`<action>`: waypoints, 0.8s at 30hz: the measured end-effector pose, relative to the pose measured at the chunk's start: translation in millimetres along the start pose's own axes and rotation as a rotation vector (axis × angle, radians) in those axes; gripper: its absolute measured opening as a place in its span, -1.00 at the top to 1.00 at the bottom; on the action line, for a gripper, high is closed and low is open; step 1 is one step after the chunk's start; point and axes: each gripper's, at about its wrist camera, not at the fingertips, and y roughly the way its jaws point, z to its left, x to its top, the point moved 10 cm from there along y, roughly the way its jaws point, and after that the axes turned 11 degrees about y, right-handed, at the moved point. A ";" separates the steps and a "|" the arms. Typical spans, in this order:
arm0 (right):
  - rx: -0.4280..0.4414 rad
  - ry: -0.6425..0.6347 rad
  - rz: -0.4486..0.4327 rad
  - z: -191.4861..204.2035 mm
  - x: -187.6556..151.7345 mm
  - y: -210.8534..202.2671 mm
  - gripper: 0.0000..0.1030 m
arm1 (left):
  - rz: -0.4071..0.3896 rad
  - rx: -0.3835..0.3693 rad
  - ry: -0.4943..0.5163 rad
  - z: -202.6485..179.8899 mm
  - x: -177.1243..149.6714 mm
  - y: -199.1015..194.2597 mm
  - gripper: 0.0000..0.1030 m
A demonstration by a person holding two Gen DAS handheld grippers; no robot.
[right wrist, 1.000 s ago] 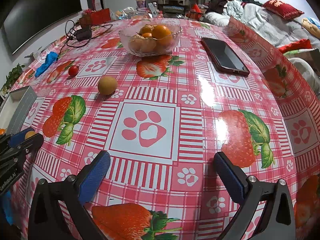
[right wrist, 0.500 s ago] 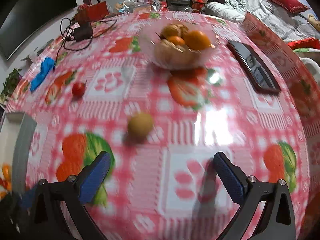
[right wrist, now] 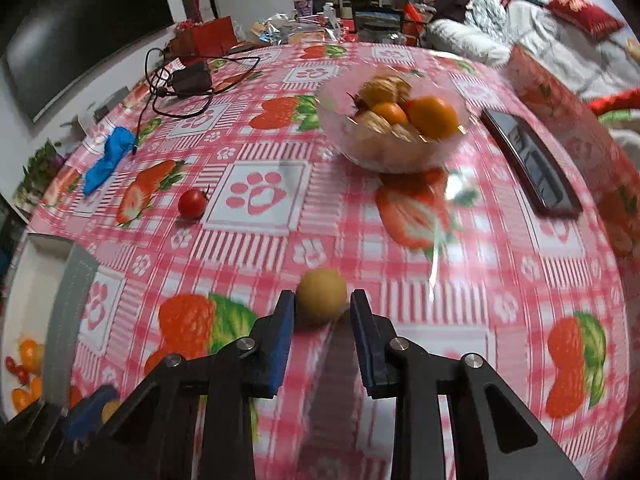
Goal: Organize fruits
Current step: 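Grasp the other tan fruit with the right tool while the left tool holds its fruit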
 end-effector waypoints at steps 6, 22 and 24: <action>0.035 0.015 0.017 -22.4 -44.3 -34.6 0.41 | -0.003 -0.008 0.008 -4.7 -6.6 -5.7 0.36; 0.017 -0.026 0.034 -11.8 -37.2 -18.2 -0.81 | 0.012 0.004 0.005 -8.0 -18.9 -15.1 0.36; 0.019 -0.017 0.030 -9.8 -26.1 -12.2 -0.81 | 0.013 0.004 0.009 -8.6 -18.4 -14.7 0.35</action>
